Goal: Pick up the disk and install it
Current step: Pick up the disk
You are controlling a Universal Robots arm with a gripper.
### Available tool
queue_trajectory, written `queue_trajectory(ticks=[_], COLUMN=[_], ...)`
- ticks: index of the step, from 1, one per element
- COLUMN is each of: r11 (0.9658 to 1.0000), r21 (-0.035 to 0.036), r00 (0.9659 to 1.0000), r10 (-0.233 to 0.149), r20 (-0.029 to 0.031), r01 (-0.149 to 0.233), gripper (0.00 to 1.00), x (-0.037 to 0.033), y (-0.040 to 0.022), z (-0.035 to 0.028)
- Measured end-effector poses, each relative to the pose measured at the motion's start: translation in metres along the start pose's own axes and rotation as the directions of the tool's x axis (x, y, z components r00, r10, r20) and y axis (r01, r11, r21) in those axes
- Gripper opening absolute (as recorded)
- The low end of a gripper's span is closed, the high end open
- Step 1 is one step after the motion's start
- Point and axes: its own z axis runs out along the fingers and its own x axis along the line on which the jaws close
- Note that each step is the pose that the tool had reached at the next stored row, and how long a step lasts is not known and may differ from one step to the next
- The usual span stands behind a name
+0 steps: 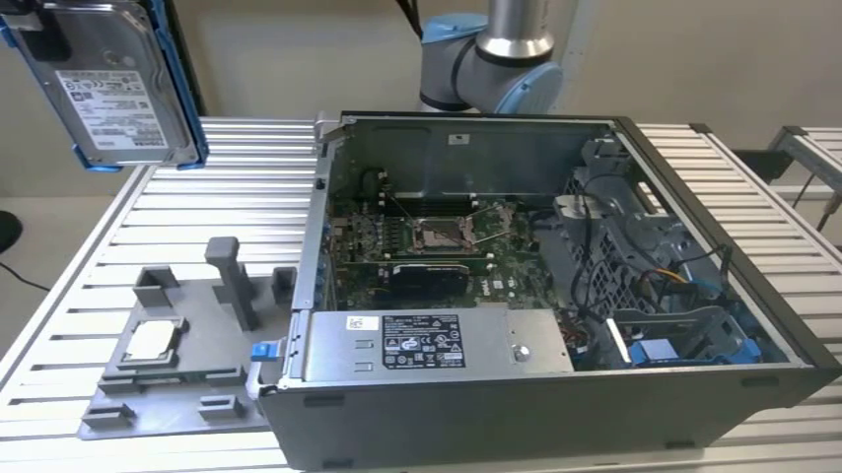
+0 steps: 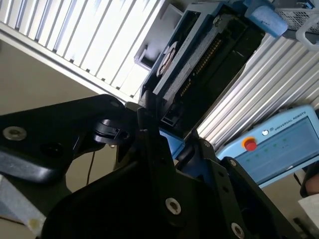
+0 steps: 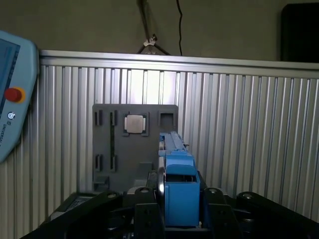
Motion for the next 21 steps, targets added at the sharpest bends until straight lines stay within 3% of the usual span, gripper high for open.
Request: queue_trajectory(ticks=[7,12,21], r11=[1.0000,1.0000,1.0000], r21=[0.0000,0.0000,-0.0021], r00=[1.0000,1.0000,1.0000], r10=[0.000,0.000,0.000], r20=[0.0000,0.0001,0.0001], r01=[0.000,0.000,0.000], gripper=[0.00,0.00,0.00], x=[0.0007,0.0014,0.0027], y=[-0.0195,-0.0391,-0.0797], z=[-0.0003,-0.0005,-0.0011])
